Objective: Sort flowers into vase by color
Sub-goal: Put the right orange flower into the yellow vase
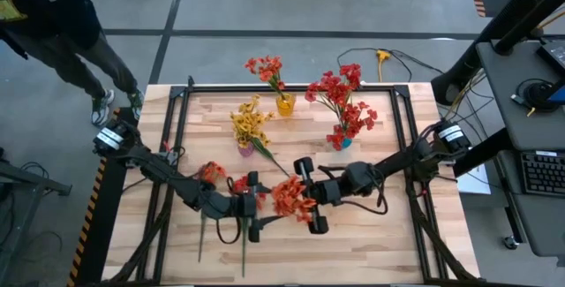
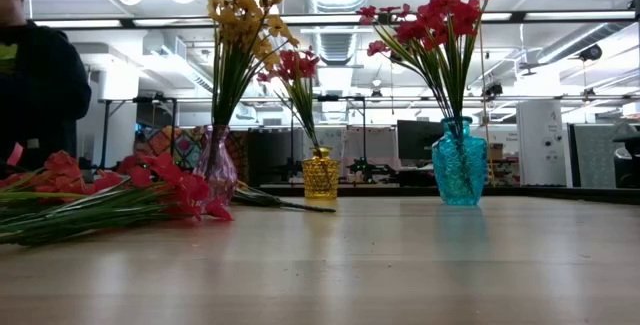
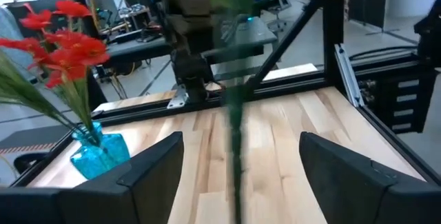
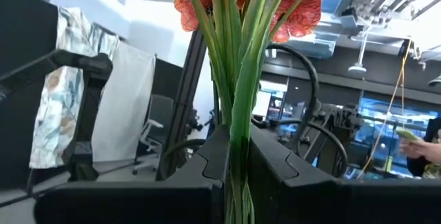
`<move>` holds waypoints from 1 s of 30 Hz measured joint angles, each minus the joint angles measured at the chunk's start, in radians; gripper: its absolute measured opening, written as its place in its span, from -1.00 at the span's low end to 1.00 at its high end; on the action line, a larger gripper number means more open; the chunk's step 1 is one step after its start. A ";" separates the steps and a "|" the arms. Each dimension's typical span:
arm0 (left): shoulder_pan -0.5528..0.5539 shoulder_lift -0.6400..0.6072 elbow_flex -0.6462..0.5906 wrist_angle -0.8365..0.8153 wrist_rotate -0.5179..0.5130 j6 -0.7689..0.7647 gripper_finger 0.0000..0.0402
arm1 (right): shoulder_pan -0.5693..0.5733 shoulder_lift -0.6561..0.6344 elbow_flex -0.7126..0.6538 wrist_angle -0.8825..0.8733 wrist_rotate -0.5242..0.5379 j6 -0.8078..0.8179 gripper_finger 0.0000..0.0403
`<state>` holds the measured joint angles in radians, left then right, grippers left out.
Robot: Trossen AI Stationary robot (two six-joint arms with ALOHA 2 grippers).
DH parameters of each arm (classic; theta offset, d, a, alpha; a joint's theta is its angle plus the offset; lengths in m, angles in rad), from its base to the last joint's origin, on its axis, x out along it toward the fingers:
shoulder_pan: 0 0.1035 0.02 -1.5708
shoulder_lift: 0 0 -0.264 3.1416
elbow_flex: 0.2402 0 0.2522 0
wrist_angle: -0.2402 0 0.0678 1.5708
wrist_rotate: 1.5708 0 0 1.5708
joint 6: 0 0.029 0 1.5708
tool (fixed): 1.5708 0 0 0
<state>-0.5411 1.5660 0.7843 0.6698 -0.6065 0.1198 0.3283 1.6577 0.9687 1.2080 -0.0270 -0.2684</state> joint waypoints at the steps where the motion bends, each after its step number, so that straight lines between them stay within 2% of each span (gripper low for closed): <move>1: 0.000 0.000 0.000 -0.002 -0.001 0.003 0.33 | 0.000 0.000 0.003 -0.002 0.000 -0.001 -0.86; 6: 0.000 -0.006 -0.001 0.001 -0.001 0.003 0.22 | 0.000 0.000 0.007 -0.001 -0.008 -0.006 -0.86; 10: 0.000 -0.006 -0.001 0.000 -0.002 0.003 0.03 | 0.000 0.000 0.007 -0.005 -0.007 -0.017 -0.86; 24: 0.000 -0.007 -0.003 -0.028 -0.005 0.003 -0.94 | 0.000 0.000 0.007 -0.041 0.001 0.033 -0.84; 30: 0.000 -0.010 -0.003 -0.039 -0.010 0.003 -0.96 | 0.000 0.000 0.007 -0.061 0.031 0.060 -0.55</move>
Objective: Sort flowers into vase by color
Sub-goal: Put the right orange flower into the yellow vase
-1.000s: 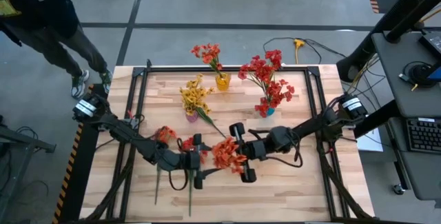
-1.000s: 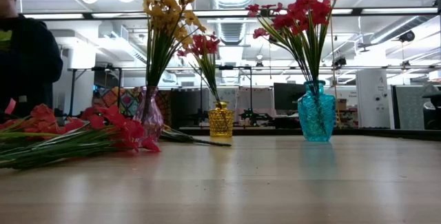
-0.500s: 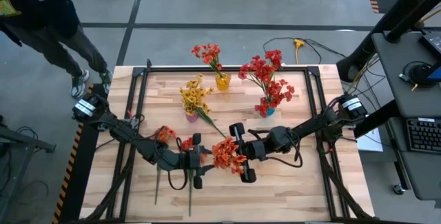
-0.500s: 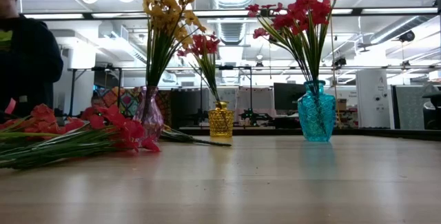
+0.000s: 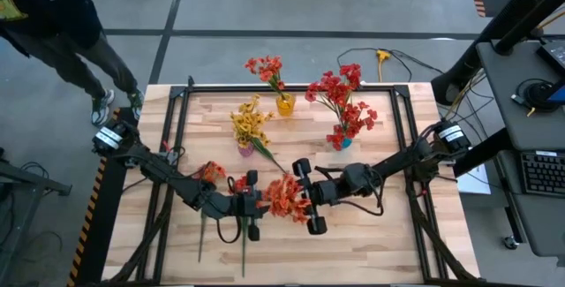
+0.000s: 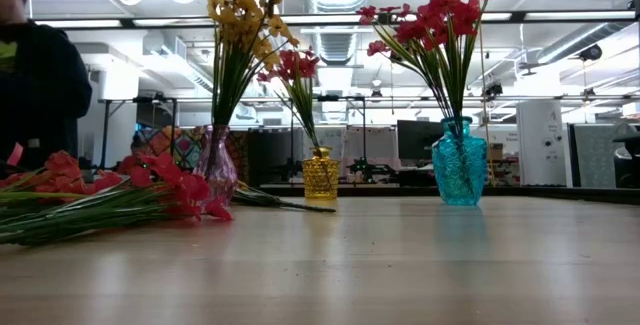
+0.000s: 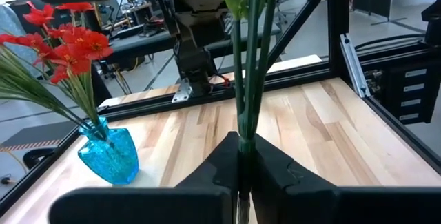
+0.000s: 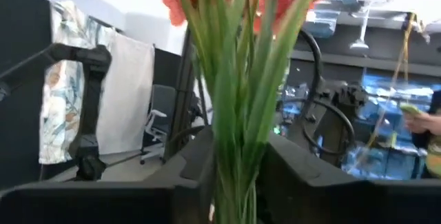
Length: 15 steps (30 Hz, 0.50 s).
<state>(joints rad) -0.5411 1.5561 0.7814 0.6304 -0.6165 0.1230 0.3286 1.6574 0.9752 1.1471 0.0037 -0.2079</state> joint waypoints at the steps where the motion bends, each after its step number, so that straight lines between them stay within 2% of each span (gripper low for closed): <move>1: 0.000 -0.003 0.000 -0.006 -0.003 0.000 -0.97 | 0.000 0.000 0.000 -0.011 0.015 0.006 -0.49; 5: -0.001 -0.025 -0.001 -0.036 -0.006 -0.001 -0.99 | 0.000 -0.016 0.000 -0.091 0.094 0.007 -0.23; 9: -0.004 -0.053 -0.001 -0.092 -0.032 -0.023 -0.99 | 0.000 -0.051 -0.001 -0.196 0.112 0.030 -0.02; 15: -0.005 -0.064 0.000 -0.148 -0.094 -0.060 -0.99 | 0.000 -0.094 0.008 -0.373 0.124 0.070 0.16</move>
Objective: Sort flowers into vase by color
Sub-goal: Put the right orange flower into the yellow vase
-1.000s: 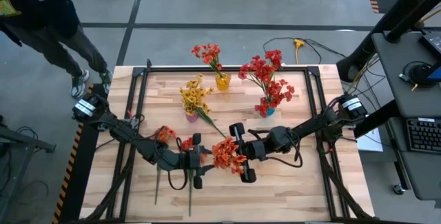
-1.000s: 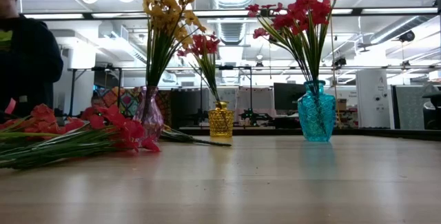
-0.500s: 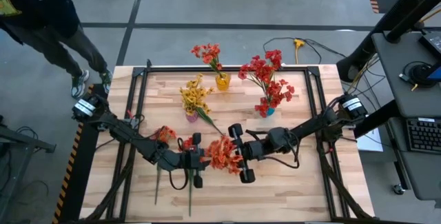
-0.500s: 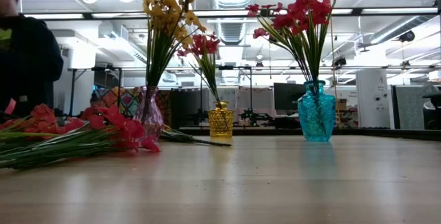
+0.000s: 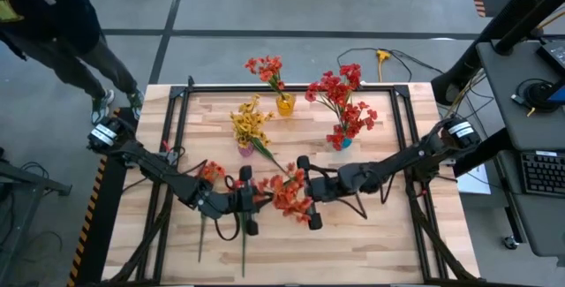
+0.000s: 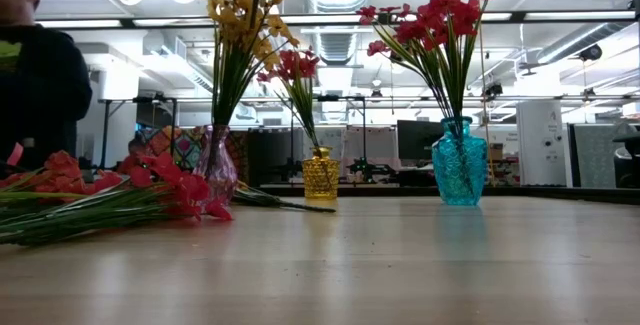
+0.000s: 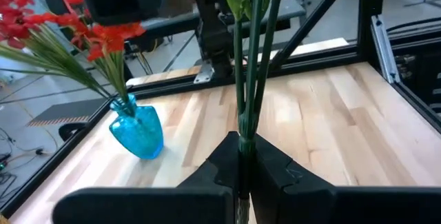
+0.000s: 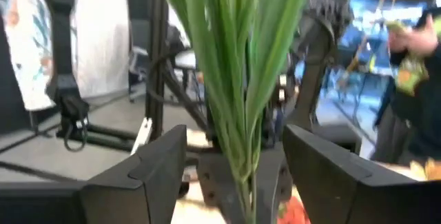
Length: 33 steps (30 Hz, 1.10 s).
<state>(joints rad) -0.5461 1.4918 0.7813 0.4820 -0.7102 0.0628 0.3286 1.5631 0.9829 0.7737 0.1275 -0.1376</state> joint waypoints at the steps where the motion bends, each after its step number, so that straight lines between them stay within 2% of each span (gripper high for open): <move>1: 0.000 0.000 0.001 0.000 -0.007 -0.001 -0.99 | 0.000 0.000 0.007 -0.033 0.009 0.010 0.17; 7: 0.000 0.000 0.002 0.000 -0.040 -0.002 -1.00 | 0.000 0.008 0.080 -0.193 0.060 0.020 0.18; 13: 0.000 0.000 0.002 -0.003 -0.041 -0.002 -1.00 | 0.000 0.008 0.113 -0.223 0.060 0.010 0.06; 27: 0.000 0.000 0.002 -0.010 -0.042 -0.003 -0.98 | 0.000 0.008 0.122 -0.252 0.060 0.008 -0.71; 33: 0.000 0.000 0.002 -0.008 -0.041 -0.006 -0.76 | 0.000 0.009 0.122 -0.257 0.060 0.009 -0.86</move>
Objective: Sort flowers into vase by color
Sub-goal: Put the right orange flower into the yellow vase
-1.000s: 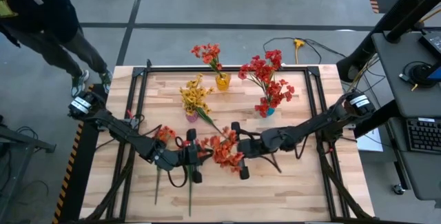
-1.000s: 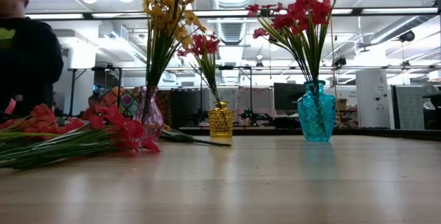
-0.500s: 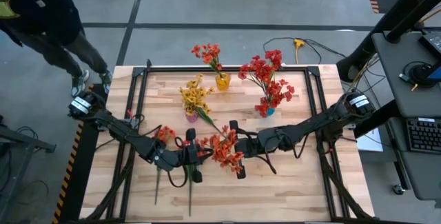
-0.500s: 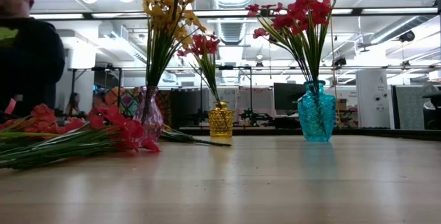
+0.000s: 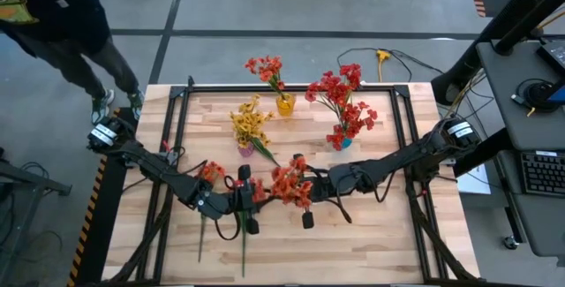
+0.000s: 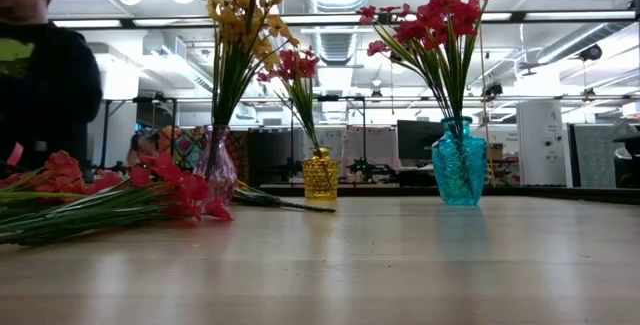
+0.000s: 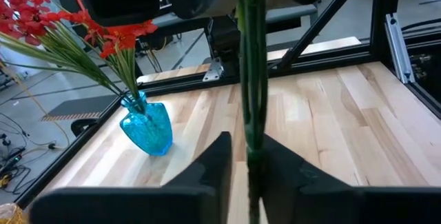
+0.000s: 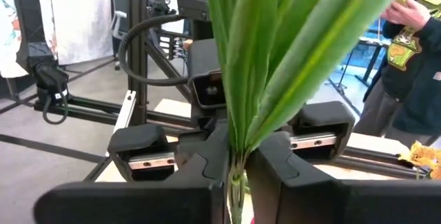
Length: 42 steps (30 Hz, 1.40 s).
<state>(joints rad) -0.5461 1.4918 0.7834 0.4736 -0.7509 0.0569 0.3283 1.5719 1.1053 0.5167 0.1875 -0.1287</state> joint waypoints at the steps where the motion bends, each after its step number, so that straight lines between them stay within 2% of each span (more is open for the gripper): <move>1: -0.001 0.000 0.000 -0.001 0.000 -0.006 -0.70 | 0.000 0.000 0.000 -0.001 0.000 0.005 -0.86; 9: -0.017 -0.004 0.000 -0.094 0.000 -0.034 -0.14 | -0.002 -0.045 0.000 -0.096 0.031 0.042 -0.87; 14: -0.022 -0.035 0.000 -0.204 0.001 -0.091 0.05 | -0.002 -0.097 0.014 -0.218 0.119 0.051 -0.88; 20: -0.027 -0.102 0.000 -0.357 0.001 -0.195 0.09 | -0.009 -0.127 0.128 -0.428 0.227 0.028 -0.88; 26: -0.043 -0.144 0.000 -0.442 0.001 -0.238 0.07 | -0.072 -0.112 0.250 -0.577 0.243 0.013 -0.88; 42: -0.060 -0.149 0.000 -0.478 0.005 -0.239 0.07 | -0.355 -0.097 0.403 -0.582 0.232 -0.013 -0.88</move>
<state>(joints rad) -0.6060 1.3426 0.7830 -0.0044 -0.7464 -0.1818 -0.0266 1.4746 1.5082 -0.0658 0.4191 -0.1414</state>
